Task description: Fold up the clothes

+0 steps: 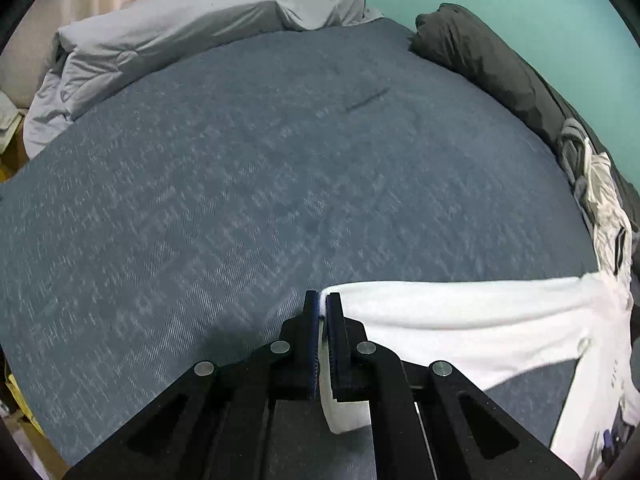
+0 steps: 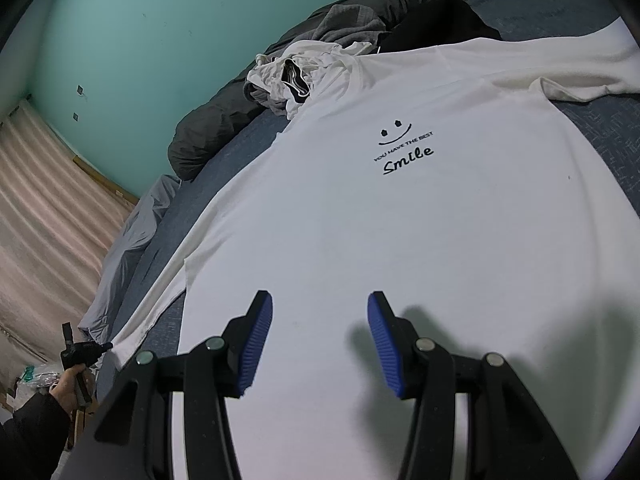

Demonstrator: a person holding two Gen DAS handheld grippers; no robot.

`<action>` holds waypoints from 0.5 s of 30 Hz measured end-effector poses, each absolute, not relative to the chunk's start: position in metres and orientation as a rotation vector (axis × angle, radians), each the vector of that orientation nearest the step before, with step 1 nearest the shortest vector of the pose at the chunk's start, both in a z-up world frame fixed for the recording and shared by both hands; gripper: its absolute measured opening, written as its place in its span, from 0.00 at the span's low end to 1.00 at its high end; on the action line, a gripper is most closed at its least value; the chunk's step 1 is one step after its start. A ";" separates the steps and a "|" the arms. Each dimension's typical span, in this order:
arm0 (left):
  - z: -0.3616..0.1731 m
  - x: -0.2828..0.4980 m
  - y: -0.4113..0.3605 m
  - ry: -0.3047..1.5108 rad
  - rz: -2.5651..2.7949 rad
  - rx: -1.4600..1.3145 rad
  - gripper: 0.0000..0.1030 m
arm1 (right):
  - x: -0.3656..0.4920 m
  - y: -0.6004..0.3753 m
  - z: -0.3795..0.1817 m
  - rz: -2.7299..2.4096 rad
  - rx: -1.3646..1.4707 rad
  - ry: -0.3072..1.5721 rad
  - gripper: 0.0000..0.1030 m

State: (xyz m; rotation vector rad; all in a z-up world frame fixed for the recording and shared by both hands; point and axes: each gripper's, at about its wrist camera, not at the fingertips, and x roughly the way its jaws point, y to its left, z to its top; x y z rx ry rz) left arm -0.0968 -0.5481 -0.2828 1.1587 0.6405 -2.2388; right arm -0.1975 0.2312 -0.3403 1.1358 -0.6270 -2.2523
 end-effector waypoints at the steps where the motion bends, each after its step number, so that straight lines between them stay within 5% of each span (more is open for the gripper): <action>1: -0.280 -0.098 -0.547 0.635 -2.237 1.154 0.04 | -0.198 0.232 -0.341 -2.252 1.137 -0.627 0.49; 15: -0.260 -0.156 -0.506 0.485 -2.307 1.242 0.11 | -0.198 0.229 -0.342 -2.239 1.140 -0.599 0.49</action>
